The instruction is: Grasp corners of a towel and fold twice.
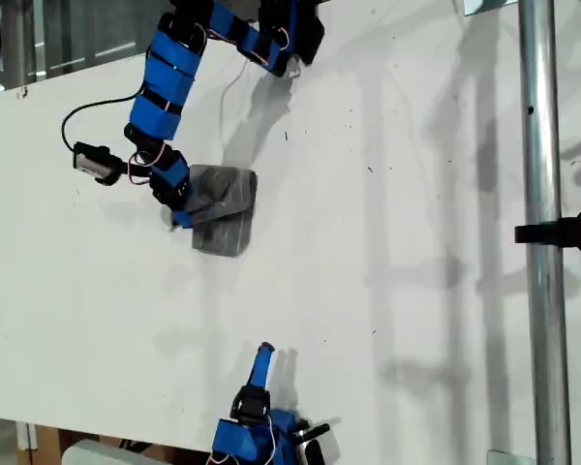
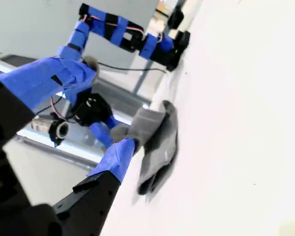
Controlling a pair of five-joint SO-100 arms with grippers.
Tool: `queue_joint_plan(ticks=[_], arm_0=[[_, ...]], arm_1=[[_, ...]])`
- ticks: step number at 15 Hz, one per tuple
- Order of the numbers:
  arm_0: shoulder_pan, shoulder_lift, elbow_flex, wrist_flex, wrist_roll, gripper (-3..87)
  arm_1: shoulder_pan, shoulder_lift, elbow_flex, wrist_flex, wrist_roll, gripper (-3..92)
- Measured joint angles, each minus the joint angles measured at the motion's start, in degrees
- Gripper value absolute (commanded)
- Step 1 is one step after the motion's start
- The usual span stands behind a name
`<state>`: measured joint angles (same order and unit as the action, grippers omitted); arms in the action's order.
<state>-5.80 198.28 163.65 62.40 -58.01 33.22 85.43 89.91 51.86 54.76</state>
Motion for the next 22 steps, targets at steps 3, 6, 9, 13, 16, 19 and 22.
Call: queue_joint_plan(ticks=[3, 6, 9, 13, 16, 19, 22], arm_0=[[0.0, 0.0, 0.88, -0.35, 0.0, 24.4], [0.0, 0.0, 3.34, -1.93, -0.18, 21.8], [-0.88, 0.0, 7.12, -2.55, -2.11, 19.8], [-1.14, 0.0, 13.27, -5.62, -4.83, 20.9], [-1.14, 0.0, 14.5, -1.85, -11.25, 19.5], [0.26, 0.0, 14.77, 7.91, -19.16, 12.6], [1.67, 0.0, 14.77, 11.07, -7.29, 12.0]], arm_1=[[-3.25, 12.66, 6.24, -13.97, -2.37, 13.3], [-1.32, 30.5, 19.34, -11.16, -2.02, 2.0], [-0.44, 50.27, 38.67, 5.36, 1.67, -0.3], [-1.49, 88.07, 64.95, 19.25, 9.84, -0.3], [-2.64, 101.78, 71.37, 28.04, 13.71, -0.3], [-5.45, 103.45, 76.11, 30.5, 26.72, 12.5], [-12.48, 103.27, 76.2, 31.64, 31.55, 12.5]])
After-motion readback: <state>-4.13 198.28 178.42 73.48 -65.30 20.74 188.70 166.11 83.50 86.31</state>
